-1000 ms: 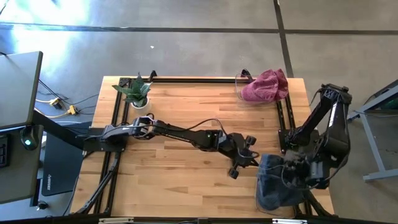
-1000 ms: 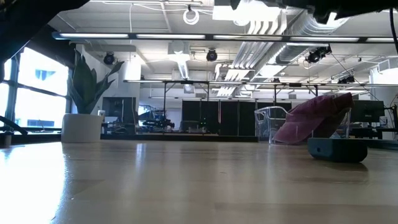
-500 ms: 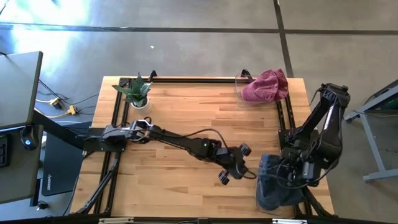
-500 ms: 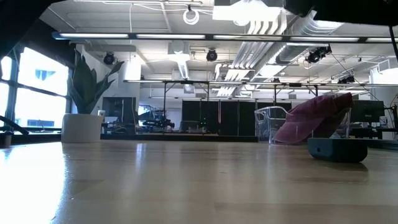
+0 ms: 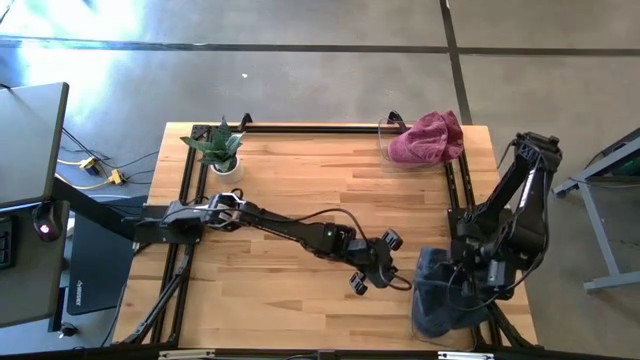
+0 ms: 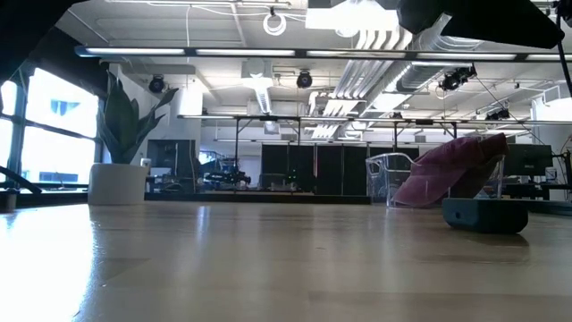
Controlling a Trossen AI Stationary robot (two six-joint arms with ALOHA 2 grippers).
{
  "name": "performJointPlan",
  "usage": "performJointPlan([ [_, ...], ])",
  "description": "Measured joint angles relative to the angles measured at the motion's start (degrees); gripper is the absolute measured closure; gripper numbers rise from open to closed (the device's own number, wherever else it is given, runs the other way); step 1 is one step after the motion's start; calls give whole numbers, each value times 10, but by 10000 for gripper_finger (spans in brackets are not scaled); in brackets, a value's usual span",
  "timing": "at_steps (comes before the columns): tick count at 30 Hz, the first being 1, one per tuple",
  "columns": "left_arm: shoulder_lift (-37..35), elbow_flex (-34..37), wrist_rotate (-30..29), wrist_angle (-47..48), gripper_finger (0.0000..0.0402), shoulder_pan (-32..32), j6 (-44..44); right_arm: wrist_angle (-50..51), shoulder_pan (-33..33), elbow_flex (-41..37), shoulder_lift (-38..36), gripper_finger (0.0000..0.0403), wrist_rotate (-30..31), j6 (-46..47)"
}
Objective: Pick & Place hat
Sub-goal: Adjust the blue caps into the bottom transparent bin
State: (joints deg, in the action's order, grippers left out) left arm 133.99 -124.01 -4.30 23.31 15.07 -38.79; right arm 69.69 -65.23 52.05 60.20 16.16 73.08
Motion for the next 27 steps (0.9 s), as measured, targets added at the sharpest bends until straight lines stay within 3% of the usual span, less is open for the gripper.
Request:
performJointPlan([
  [4,0,0,-14,0,401,0,0,4,0,-4,-7,378,111,-43],
  [8,0,0,-15,0,401,0,0,18,0,-26,-7,341,155,-46],
  [17,0,0,-14,-2,401,0,3,20,0,-96,-7,280,117,14],
  [22,1,0,-12,-17,401,0,22,73,0,-32,-8,234,85,48],
  [27,1,0,-6,-34,401,0,51,131,0,67,-9,232,62,96],
])
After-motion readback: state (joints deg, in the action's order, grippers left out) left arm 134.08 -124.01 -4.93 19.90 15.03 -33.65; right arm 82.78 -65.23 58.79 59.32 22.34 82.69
